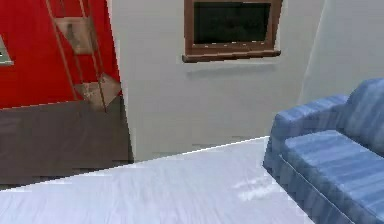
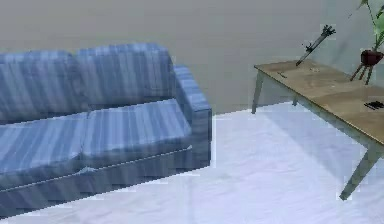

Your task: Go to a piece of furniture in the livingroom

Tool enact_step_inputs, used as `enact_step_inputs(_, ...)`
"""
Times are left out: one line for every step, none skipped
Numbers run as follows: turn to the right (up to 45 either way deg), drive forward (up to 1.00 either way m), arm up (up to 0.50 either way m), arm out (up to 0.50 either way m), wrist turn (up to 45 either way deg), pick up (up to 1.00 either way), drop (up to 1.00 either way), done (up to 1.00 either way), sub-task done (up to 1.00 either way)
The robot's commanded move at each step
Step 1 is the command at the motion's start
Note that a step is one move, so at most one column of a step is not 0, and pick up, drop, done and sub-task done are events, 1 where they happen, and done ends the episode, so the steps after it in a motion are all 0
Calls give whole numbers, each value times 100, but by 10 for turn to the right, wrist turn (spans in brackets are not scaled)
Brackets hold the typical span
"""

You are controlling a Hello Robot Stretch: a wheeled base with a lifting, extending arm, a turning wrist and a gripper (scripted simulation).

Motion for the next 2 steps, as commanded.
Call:
enact_step_inputs(0, 100, 0, 0, 0, 0, 0, 0, 0)
enact_step_inputs(-120, 0, 0, 0, 0, 0, 0, 0, 0)
